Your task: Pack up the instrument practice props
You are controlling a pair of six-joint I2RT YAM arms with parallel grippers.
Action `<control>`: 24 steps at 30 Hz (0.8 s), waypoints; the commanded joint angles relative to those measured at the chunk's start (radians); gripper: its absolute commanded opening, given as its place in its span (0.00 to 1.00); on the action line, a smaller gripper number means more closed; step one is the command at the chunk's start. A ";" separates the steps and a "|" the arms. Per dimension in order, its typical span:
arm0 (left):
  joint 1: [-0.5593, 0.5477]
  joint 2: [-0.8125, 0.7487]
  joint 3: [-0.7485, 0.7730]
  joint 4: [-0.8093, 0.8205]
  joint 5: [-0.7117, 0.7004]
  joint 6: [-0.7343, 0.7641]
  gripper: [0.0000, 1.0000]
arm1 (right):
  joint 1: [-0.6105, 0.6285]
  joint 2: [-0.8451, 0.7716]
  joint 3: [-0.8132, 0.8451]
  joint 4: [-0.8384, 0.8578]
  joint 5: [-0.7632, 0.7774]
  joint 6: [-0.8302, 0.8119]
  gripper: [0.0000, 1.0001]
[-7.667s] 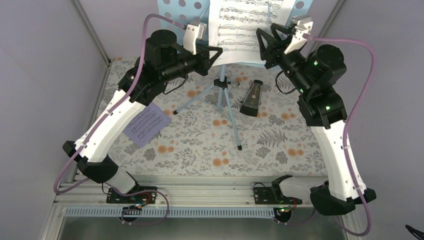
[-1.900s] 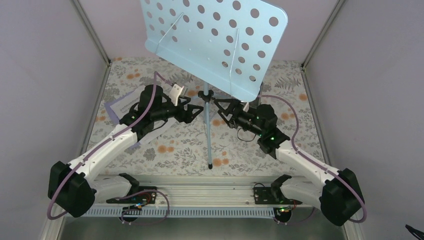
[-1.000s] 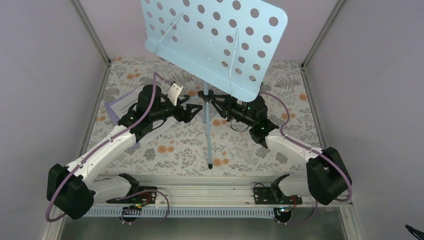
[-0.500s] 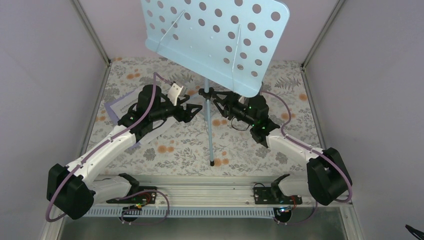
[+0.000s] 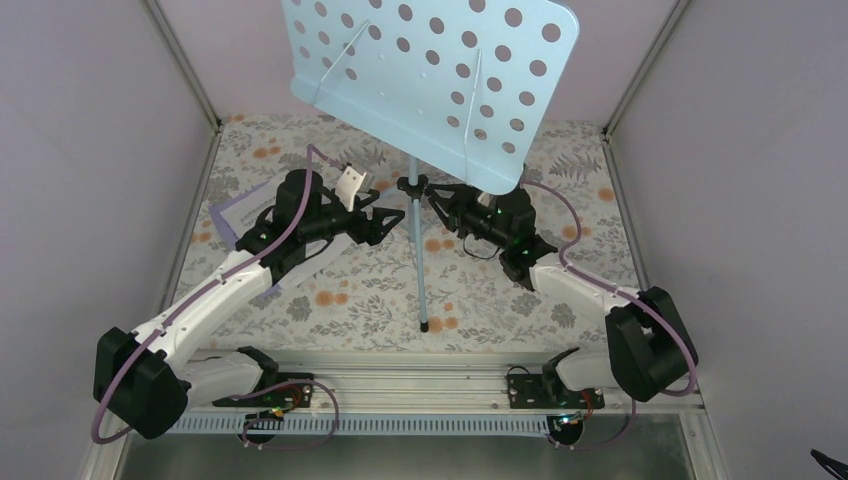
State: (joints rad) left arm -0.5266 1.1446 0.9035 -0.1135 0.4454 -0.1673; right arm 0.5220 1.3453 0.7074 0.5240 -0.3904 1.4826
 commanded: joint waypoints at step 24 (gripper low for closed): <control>-0.006 0.009 0.023 -0.001 0.012 0.028 0.85 | 0.020 -0.022 -0.089 0.083 -0.023 -1.282 0.04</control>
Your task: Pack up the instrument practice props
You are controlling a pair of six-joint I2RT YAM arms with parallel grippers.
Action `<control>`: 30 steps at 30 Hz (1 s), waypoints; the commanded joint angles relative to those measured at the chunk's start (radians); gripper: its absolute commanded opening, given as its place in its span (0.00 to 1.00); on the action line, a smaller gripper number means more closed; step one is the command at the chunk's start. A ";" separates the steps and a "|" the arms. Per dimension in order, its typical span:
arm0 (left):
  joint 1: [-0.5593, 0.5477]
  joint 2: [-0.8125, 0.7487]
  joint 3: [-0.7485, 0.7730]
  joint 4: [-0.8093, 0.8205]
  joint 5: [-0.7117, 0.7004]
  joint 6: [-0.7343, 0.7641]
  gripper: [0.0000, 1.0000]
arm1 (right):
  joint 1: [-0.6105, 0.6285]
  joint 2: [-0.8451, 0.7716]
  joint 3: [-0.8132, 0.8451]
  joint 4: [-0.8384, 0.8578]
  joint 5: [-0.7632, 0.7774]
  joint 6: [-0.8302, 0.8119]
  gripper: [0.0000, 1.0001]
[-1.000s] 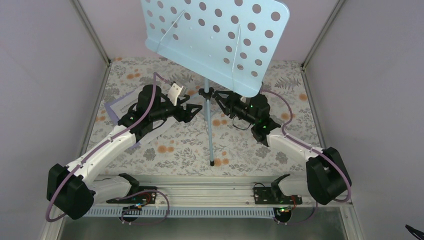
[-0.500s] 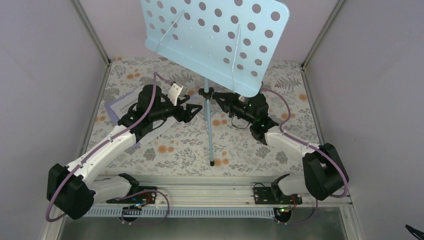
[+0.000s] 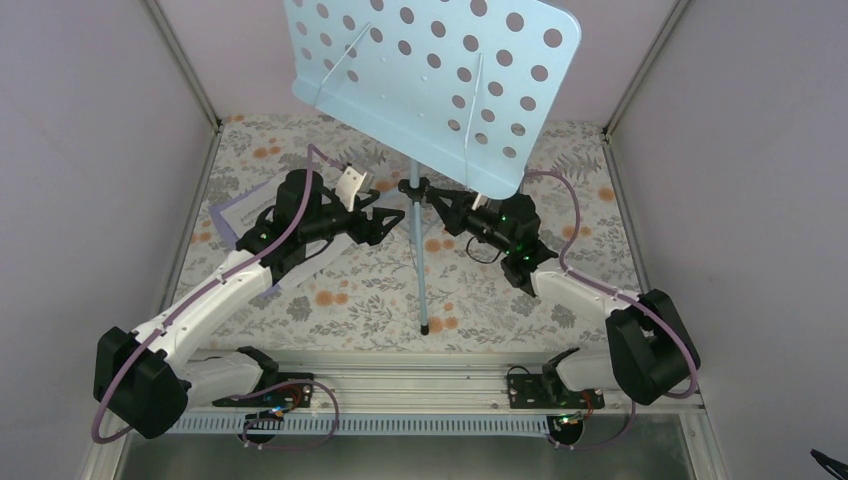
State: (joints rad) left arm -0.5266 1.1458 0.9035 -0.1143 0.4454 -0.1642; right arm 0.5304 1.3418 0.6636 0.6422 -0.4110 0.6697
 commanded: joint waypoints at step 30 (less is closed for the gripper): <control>-0.008 0.002 0.024 -0.002 0.017 0.026 0.85 | 0.061 -0.347 -0.278 0.132 0.427 -0.583 0.96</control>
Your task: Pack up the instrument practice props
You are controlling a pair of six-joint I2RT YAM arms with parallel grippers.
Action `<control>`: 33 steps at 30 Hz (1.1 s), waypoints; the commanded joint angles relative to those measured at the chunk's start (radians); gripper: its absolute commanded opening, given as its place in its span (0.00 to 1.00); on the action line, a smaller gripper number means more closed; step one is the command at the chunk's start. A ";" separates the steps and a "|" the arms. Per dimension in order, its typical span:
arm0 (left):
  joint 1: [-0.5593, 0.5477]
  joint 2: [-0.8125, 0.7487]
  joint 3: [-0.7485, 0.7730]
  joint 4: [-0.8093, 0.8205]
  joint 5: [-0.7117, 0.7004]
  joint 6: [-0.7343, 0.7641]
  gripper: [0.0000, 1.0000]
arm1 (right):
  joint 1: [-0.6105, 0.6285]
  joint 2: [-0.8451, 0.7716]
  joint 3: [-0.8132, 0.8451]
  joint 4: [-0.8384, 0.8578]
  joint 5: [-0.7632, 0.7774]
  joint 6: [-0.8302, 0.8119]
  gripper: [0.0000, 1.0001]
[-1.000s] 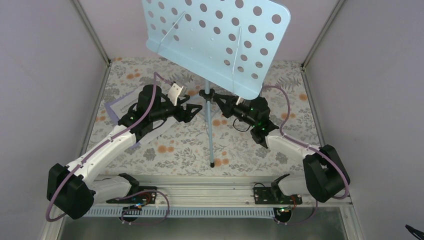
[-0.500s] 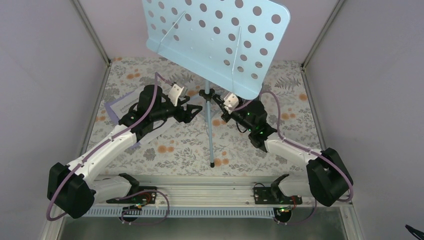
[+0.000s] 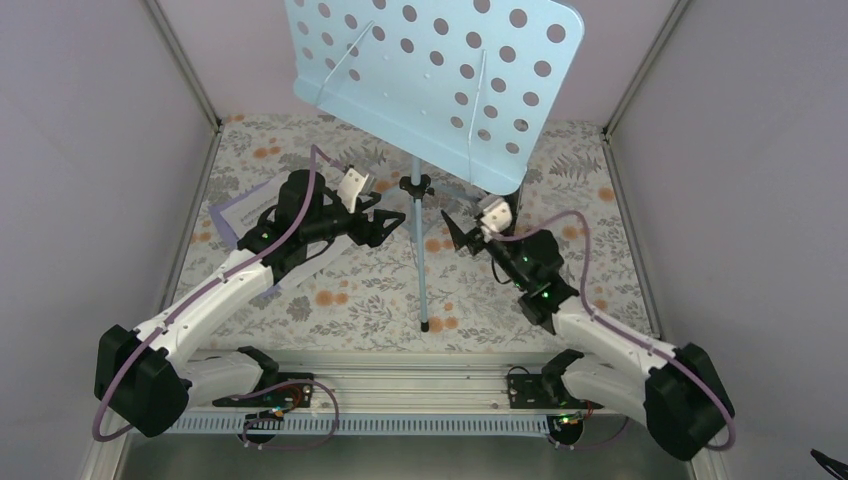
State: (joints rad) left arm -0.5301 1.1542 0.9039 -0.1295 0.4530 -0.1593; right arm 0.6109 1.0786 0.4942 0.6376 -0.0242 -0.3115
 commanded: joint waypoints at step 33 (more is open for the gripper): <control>-0.008 -0.048 0.022 0.014 0.006 0.017 0.85 | -0.072 0.287 0.155 0.155 -0.400 2.138 0.90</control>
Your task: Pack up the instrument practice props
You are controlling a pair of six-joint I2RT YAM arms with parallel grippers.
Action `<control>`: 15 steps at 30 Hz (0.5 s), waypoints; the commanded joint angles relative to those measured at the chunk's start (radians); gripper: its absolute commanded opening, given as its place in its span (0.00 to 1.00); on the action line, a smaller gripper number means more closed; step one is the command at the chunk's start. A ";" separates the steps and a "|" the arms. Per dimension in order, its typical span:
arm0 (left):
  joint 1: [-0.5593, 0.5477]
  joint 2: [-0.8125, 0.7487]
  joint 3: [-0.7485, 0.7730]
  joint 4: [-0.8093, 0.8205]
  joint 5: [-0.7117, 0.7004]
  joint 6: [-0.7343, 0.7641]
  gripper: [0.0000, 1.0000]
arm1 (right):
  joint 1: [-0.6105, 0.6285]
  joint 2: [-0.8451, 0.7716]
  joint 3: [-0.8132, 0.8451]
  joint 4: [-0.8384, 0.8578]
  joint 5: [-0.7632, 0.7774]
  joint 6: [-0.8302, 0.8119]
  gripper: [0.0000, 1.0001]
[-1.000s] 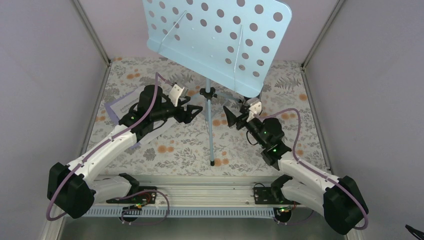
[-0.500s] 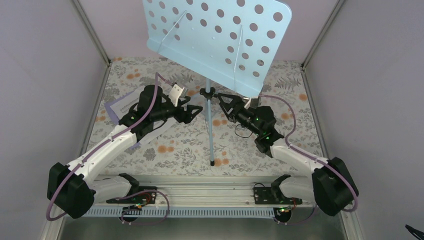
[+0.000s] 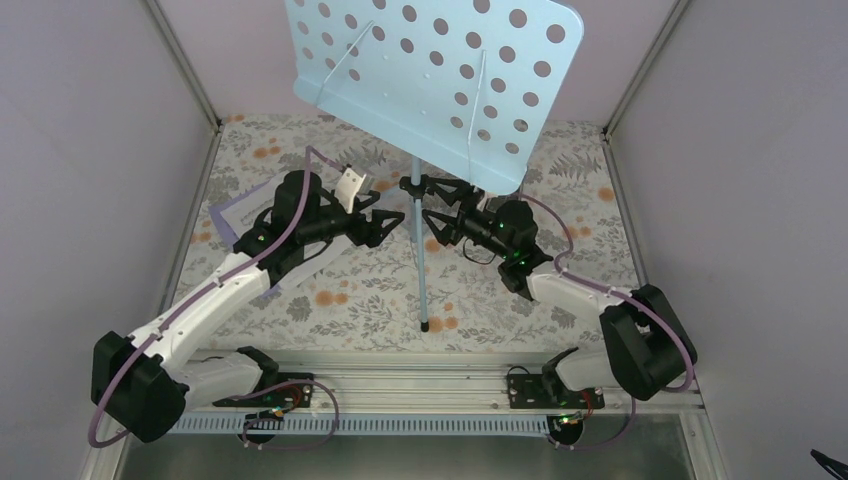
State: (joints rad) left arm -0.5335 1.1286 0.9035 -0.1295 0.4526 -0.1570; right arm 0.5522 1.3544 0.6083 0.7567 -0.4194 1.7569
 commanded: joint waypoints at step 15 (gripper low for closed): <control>-0.006 -0.030 0.019 0.016 0.014 0.011 0.85 | -0.032 0.033 0.077 0.003 0.041 0.107 0.53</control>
State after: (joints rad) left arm -0.5350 1.1191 0.9039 -0.1295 0.4530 -0.1574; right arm 0.5327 1.3666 0.6624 0.7589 -0.4030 1.8366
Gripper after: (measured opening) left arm 0.848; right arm 0.579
